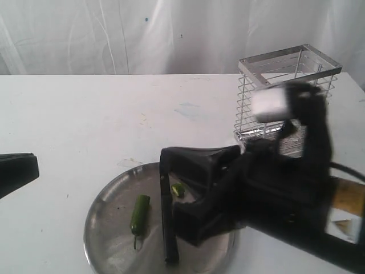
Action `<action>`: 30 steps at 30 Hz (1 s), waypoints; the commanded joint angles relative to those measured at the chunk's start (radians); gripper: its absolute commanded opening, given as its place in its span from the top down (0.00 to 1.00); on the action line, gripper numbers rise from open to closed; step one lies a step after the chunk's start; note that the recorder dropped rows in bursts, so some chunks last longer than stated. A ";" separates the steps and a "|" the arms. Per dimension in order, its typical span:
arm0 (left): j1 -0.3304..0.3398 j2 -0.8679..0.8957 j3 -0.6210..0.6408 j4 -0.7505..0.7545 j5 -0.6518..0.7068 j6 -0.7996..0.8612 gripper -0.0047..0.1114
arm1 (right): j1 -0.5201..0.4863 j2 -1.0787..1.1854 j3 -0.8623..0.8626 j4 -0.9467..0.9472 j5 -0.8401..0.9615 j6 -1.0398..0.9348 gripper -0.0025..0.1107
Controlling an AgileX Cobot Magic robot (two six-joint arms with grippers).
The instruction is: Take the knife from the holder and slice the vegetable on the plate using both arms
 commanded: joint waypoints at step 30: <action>-0.002 -0.039 0.007 -0.010 0.024 -0.003 0.96 | -0.242 -0.533 0.431 0.002 0.146 -0.279 0.98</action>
